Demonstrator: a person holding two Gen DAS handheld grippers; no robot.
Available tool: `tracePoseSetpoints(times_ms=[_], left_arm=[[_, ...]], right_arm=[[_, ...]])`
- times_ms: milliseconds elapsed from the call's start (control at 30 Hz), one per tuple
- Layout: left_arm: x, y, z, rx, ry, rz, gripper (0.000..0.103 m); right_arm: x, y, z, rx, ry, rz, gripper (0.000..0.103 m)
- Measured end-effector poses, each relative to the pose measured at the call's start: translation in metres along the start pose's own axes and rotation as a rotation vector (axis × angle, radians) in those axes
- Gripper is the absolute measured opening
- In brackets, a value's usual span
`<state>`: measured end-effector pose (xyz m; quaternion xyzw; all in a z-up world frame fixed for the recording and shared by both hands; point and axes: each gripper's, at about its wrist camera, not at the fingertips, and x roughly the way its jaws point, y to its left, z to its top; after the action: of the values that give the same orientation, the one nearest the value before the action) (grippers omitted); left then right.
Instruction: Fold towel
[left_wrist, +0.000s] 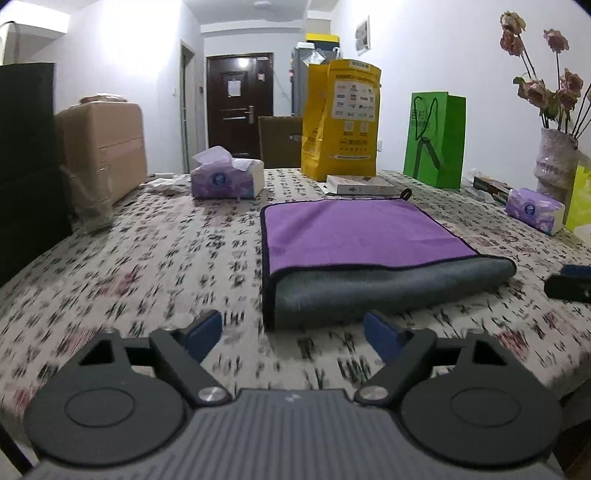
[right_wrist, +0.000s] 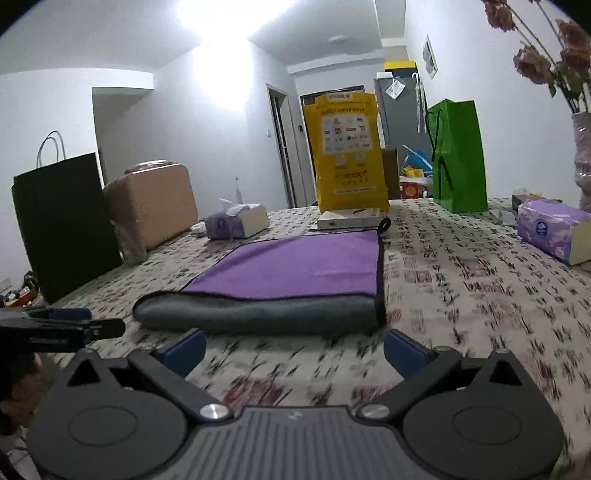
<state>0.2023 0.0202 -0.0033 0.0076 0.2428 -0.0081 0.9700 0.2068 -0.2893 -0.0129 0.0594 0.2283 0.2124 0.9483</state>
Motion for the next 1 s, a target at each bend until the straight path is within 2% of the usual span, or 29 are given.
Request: tracePoseSetpoints(times_ms=[133, 200, 233, 300, 400, 467, 600, 733, 767, 867, 967, 1000], left_arm=[[0.029, 0.013, 0.018, -0.028, 0.060, -0.043, 0.073], [0.041, 0.019, 0.024, -0.051, 0.089, -0.054, 0.063], [0.046, 0.022, 0.026, -0.061, 0.103, -0.068, 0.059], [0.054, 0.029, 0.029, -0.080, 0.131, -0.093, 0.038], [0.061, 0.033, 0.029, -0.082, 0.153, -0.118, 0.023], [0.062, 0.034, 0.028, -0.079, 0.162, -0.135, 0.023], [0.063, 0.033, 0.027, -0.071, 0.188, -0.183, 0.023], [0.064, 0.032, 0.025, -0.065, 0.201, -0.187, 0.023], [0.065, 0.032, 0.025, -0.063, 0.205, -0.188, 0.021], [0.065, 0.030, 0.025, -0.050, 0.206, -0.180, 0.007], [0.062, 0.028, 0.027, -0.041, 0.187, -0.163, 0.006], [0.061, 0.027, 0.028, -0.036, 0.182, -0.155, 0.005]], right_arm=[[0.025, -0.022, 0.020, -0.015, 0.016, -0.010, 0.080], [0.039, -0.034, 0.029, -0.029, 0.033, -0.003, 0.067], [0.047, -0.040, 0.033, -0.032, 0.055, 0.005, 0.064], [0.062, -0.051, 0.039, -0.030, 0.100, 0.030, 0.050], [0.083, -0.062, 0.044, -0.027, 0.160, 0.056, 0.044], [0.091, -0.064, 0.043, -0.028, 0.175, 0.070, 0.044], [0.102, -0.067, 0.044, -0.001, 0.206, 0.090, 0.037], [0.106, -0.076, 0.047, 0.035, 0.230, 0.096, 0.030], [0.106, -0.078, 0.048, 0.049, 0.239, 0.110, 0.030], [0.107, -0.084, 0.047, 0.067, 0.261, 0.116, 0.021], [0.105, -0.083, 0.048, 0.056, 0.274, 0.134, 0.007], [0.105, -0.082, 0.049, 0.053, 0.276, 0.148, 0.006]])
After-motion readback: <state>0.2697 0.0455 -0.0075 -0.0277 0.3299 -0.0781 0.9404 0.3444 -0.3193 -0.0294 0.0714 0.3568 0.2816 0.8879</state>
